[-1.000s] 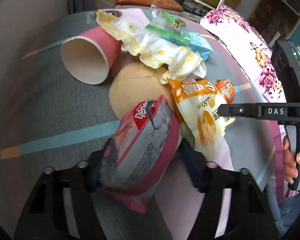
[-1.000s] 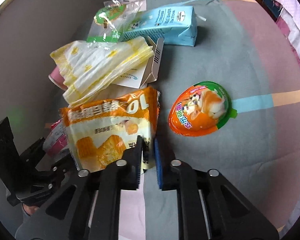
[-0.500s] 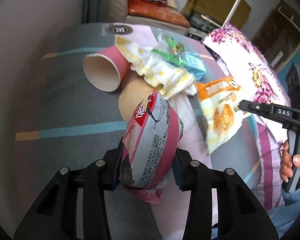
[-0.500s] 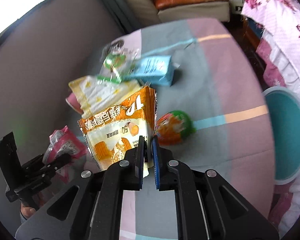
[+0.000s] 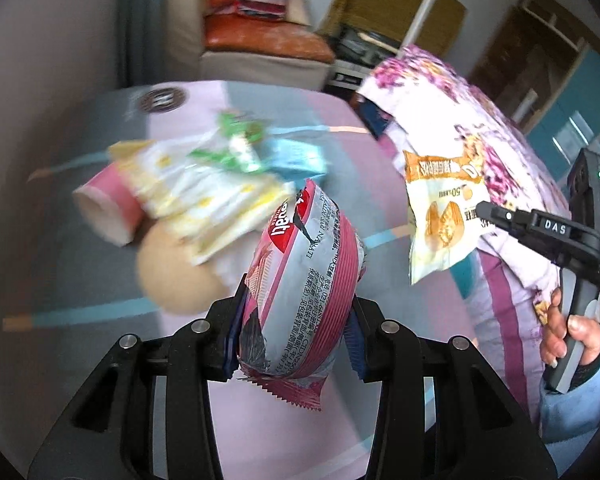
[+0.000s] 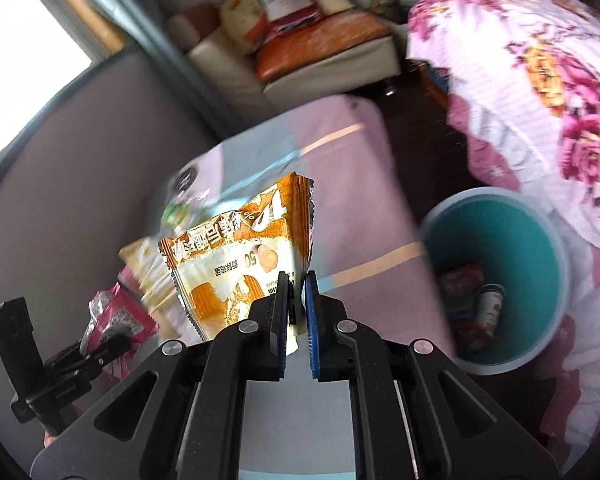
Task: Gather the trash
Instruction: 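Carry the pink bag and the biscuit bag over the teal bin with both tools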
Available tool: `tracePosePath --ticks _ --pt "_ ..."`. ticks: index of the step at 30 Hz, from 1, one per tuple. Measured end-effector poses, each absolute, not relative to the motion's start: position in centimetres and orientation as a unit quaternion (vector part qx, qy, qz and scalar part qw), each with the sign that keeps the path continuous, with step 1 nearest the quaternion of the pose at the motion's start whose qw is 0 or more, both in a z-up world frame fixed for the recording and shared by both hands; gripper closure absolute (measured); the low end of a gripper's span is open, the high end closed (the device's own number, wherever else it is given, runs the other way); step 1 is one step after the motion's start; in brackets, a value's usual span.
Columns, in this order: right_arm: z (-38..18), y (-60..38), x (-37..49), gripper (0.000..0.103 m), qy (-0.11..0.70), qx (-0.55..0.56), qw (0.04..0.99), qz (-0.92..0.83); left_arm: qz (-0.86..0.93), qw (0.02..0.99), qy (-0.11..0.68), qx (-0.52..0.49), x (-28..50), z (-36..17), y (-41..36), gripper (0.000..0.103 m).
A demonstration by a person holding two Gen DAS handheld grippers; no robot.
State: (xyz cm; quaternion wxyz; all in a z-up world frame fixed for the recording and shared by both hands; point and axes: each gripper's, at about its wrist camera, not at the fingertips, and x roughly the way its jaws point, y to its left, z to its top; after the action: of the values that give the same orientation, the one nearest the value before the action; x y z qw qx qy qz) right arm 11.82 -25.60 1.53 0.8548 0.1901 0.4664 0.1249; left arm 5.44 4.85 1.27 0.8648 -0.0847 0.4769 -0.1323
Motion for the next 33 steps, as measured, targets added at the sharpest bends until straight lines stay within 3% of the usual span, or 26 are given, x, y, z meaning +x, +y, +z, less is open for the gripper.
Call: tracePosePath --ticks 19,33 --pt "0.3 -43.7 8.1 0.095 0.402 0.272 0.874 -0.026 -0.262 0.812 0.521 0.039 10.6 -1.5 -18.0 0.060" --pt "-2.3 -48.1 8.0 0.095 0.407 0.297 0.862 -0.057 -0.287 0.777 0.555 0.082 12.6 -5.1 -25.2 0.059"
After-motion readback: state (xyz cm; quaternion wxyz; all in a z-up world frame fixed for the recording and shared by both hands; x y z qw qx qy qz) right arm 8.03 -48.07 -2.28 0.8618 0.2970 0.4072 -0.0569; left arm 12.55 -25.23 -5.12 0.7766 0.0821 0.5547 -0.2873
